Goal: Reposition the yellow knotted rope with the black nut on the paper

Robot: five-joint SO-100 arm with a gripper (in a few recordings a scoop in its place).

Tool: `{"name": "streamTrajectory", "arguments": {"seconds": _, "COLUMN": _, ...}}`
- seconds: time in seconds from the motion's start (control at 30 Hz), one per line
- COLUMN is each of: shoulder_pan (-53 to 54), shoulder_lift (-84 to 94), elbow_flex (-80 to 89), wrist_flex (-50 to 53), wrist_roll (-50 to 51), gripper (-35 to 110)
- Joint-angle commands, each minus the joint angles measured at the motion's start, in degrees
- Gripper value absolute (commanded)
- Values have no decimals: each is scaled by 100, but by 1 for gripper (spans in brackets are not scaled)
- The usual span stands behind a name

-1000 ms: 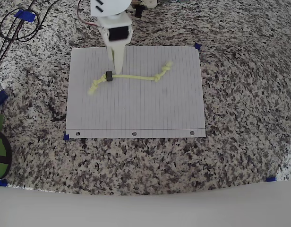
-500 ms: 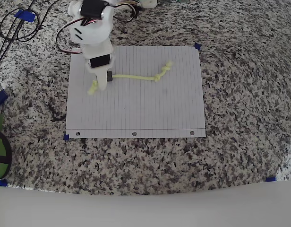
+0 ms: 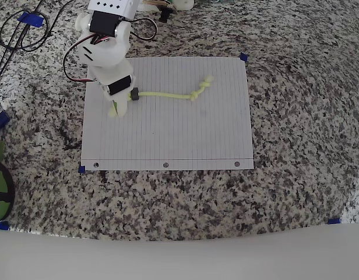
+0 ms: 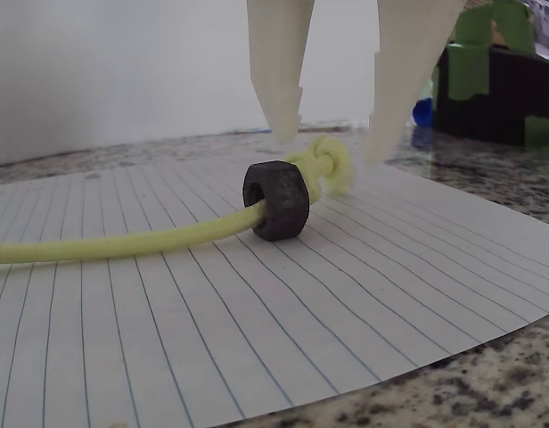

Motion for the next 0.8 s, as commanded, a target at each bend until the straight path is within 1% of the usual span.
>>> {"name": "streamTrajectory", "arguments": {"seconds": 0.0, "shoulder_pan": -97, "shoulder_lift": -35, "elbow_flex": -185, "wrist_flex": -79, "wrist_roll": 79, "gripper": 45}}
{"name": "streamTrajectory", "arguments": {"seconds": 0.07, "shoulder_pan": -105, "shoulder_lift": -70, "elbow_flex": -185, "wrist_flex": -79, "wrist_roll": 79, "gripper": 43}}
{"name": "streamTrajectory", "arguments": {"seconds": 0.17, "shoulder_pan": -123, "shoulder_lift": -105, "elbow_flex": -185, "wrist_flex": -79, "wrist_roll": 62, "gripper": 32}}
{"name": "streamTrajectory", "arguments": {"seconds": 0.37, "shoulder_pan": -149, "shoulder_lift": -132, "elbow_flex": -185, "wrist_flex": -132, "wrist_roll": 9, "gripper": 29}}
{"name": "streamTrajectory", "arguments": {"seconds": 0.5, "shoulder_pan": -149, "shoulder_lift": -141, "elbow_flex": -176, "wrist_flex": -149, "wrist_roll": -18, "gripper": 20}}
{"name": "streamTrajectory", "arguments": {"seconds": 0.63, "shoulder_pan": -149, "shoulder_lift": -141, "elbow_flex": -176, "wrist_flex": -176, "wrist_roll": 18, "gripper": 4}}
{"name": "streamTrajectory", "arguments": {"seconds": 0.77, "shoulder_pan": -141, "shoulder_lift": -132, "elbow_flex": -176, "wrist_flex": -193, "wrist_roll": 0, "gripper": 0}}
